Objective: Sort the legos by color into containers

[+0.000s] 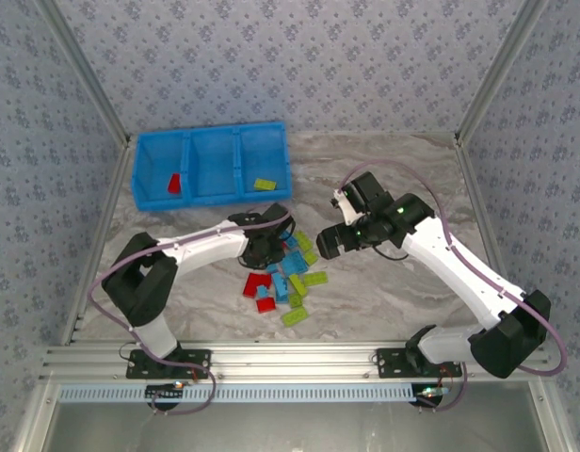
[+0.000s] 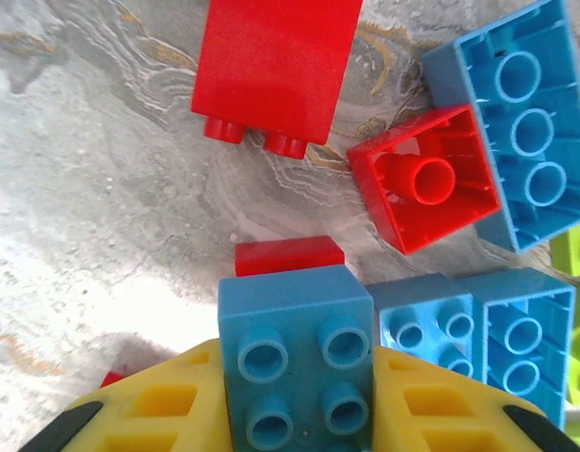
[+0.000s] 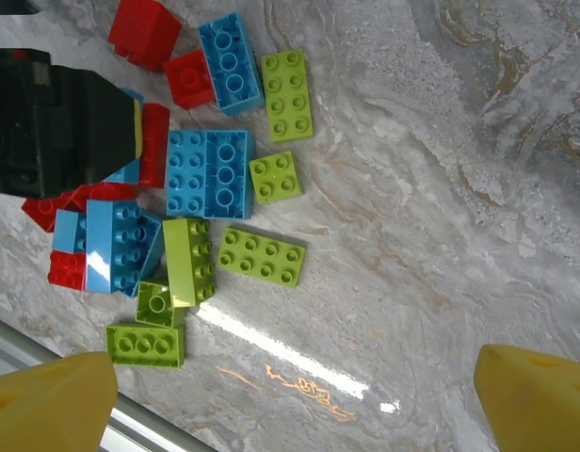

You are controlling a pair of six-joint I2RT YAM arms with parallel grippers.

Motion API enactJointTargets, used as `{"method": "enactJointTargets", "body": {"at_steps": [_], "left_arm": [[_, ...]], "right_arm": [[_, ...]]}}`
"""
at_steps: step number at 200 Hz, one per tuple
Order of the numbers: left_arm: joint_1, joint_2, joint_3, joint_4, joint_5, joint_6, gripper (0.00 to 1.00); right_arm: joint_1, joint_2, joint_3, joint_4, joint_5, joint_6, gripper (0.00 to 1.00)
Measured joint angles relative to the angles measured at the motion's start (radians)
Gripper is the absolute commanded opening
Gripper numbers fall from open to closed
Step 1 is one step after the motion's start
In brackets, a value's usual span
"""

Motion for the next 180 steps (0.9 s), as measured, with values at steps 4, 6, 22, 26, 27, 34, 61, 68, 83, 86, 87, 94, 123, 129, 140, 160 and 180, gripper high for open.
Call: {"method": "enactJointTargets", "body": {"at_steps": [4, 6, 22, 26, 27, 34, 61, 68, 83, 86, 87, 94, 123, 129, 140, 160, 180], "left_arm": [[0.000, -0.008, 0.006, -0.009, -0.004, 0.003, 0.30], [0.000, -0.011, 0.008, -0.012, -0.005, 0.004, 0.30], [0.003, -0.035, 0.037, -0.041, -0.032, 0.023, 0.29], [0.004, -0.044, 0.048, -0.049, -0.042, 0.029, 0.29], [0.005, -0.046, 0.050, -0.050, -0.045, 0.031, 0.29], [0.010, -0.061, 0.064, -0.055, -0.062, 0.047, 0.29], [0.073, -0.109, 0.107, -0.059, -0.132, 0.123, 0.28], [0.105, -0.114, 0.120, -0.057, -0.149, 0.150, 0.28], [0.198, -0.114, 0.148, -0.034, -0.182, 0.220, 0.28], [0.214, -0.113, 0.151, -0.027, -0.188, 0.233, 0.28], [0.229, -0.110, 0.156, -0.024, -0.192, 0.242, 0.28], [0.272, -0.101, 0.176, -0.016, -0.204, 0.275, 0.28], [0.470, 0.051, 0.354, 0.036, -0.217, 0.404, 0.28], [0.504, 0.097, 0.398, 0.051, -0.203, 0.423, 0.28], [0.552, 0.179, 0.479, 0.061, -0.167, 0.453, 0.28], [0.613, 0.358, 0.657, 0.061, -0.106, 0.496, 0.29], [0.636, 0.523, 0.841, 0.016, -0.060, 0.521, 0.36]], "right_arm": [[0.000, 0.000, 0.000, 0.003, 0.000, 0.002, 1.00], [0.000, -0.001, 0.000, 0.005, 0.000, 0.003, 1.00], [-0.005, -0.003, 0.000, 0.018, -0.009, 0.012, 1.00], [-0.005, -0.004, 0.000, 0.021, -0.011, 0.015, 1.00], [-0.005, -0.004, 0.000, 0.023, -0.012, 0.015, 1.00], [-0.005, -0.005, -0.001, 0.029, -0.017, 0.020, 1.00], [-0.007, -0.009, -0.008, 0.056, -0.032, 0.035, 1.00], [-0.008, -0.009, -0.009, 0.060, -0.034, 0.039, 1.00], [-0.009, -0.009, -0.009, 0.067, -0.036, 0.046, 1.00], [-0.009, -0.010, -0.009, 0.069, -0.036, 0.049, 1.00], [-0.009, -0.010, -0.009, 0.070, -0.036, 0.049, 1.00], [-0.009, -0.010, -0.009, 0.073, -0.037, 0.053, 0.99], [-0.010, -0.023, -0.028, 0.092, -0.047, 0.061, 0.99], [-0.010, -0.028, -0.033, 0.096, -0.051, 0.063, 0.99], [-0.010, -0.039, -0.045, 0.103, -0.052, 0.066, 0.99], [-0.010, -0.061, -0.064, 0.109, -0.052, 0.079, 0.99], [-0.010, -0.079, -0.067, 0.112, -0.051, 0.089, 0.99]]}}
